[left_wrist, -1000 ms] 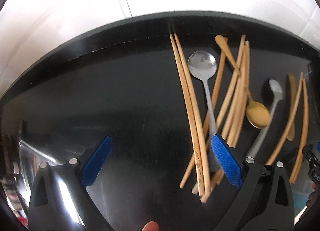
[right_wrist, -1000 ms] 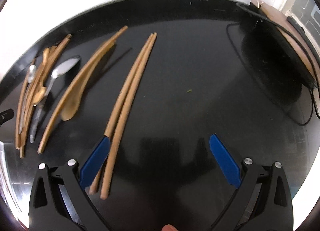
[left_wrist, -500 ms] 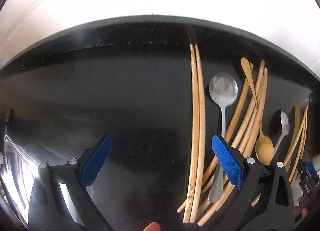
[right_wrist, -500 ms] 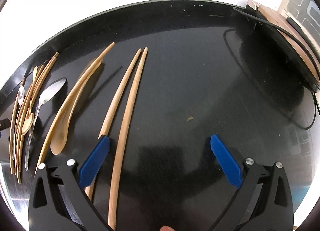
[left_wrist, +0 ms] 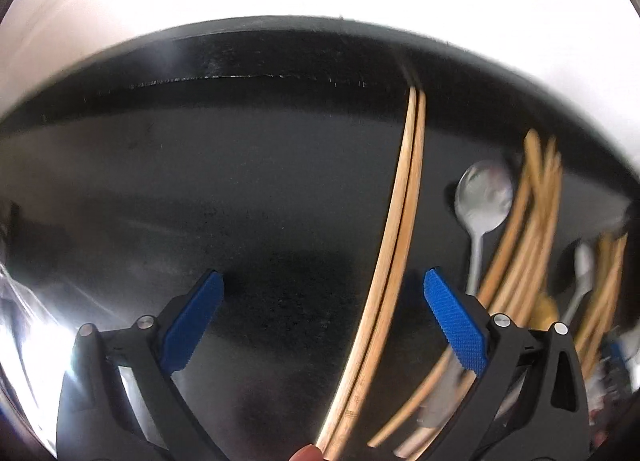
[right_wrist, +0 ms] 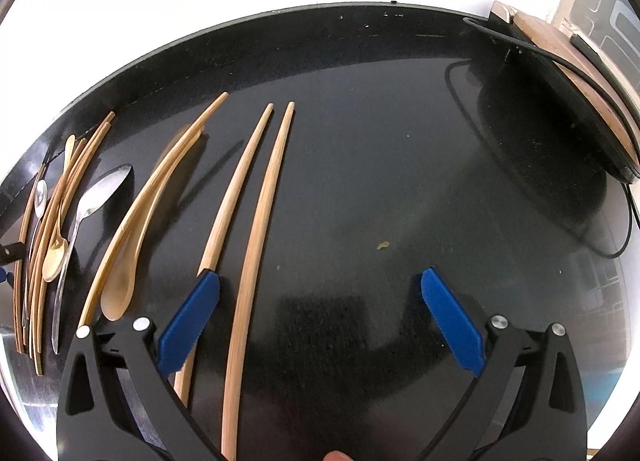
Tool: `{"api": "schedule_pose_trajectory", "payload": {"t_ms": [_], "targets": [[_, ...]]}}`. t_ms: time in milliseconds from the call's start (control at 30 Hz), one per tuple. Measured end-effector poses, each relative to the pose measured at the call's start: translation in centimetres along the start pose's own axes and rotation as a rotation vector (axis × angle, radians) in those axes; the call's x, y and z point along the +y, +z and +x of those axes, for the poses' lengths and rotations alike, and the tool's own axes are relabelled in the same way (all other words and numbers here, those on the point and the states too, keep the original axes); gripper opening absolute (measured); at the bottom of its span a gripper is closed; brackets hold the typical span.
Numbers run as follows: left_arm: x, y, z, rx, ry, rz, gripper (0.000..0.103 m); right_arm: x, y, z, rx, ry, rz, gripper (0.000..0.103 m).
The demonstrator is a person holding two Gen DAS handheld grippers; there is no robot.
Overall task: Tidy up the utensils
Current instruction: 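Move both grippers back over the remaining chopsticks, then close the right gripper on a chopstick while the left gripper grasps another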
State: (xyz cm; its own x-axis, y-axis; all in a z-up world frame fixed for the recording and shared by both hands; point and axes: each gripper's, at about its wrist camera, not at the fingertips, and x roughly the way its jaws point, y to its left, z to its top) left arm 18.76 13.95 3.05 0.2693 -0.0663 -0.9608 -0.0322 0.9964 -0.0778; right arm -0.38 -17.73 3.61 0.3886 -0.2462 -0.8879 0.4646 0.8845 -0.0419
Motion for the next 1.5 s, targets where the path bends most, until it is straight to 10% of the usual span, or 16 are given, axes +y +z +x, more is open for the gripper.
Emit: {"api": "schedule_pose_trajectory", "payload": {"t_ms": [1367, 1433, 1467, 1500], "targets": [[3.6, 8.7, 0.4, 0.001, 0.017, 0.299, 0.098, -0.2, 0.2, 0.0, -0.005, 0.014, -0.030, 0.098], [3.2, 7.9, 0.1, -0.052, 0.014, 0.305, 0.087, 0.4, 0.4, 0.0, 0.019, 0.040, -0.090, 0.092], [2.5, 7.0, -0.3, -0.100, 0.011, 0.335, 0.037, 0.6, 0.4, -0.3, 0.005, 0.053, -0.117, 0.081], [1.7, 6.7, -0.8, -0.138, 0.073, 0.386, 0.011, 1.0, 0.5, -1.1, -0.031, 0.054, -0.148, 0.026]]}}
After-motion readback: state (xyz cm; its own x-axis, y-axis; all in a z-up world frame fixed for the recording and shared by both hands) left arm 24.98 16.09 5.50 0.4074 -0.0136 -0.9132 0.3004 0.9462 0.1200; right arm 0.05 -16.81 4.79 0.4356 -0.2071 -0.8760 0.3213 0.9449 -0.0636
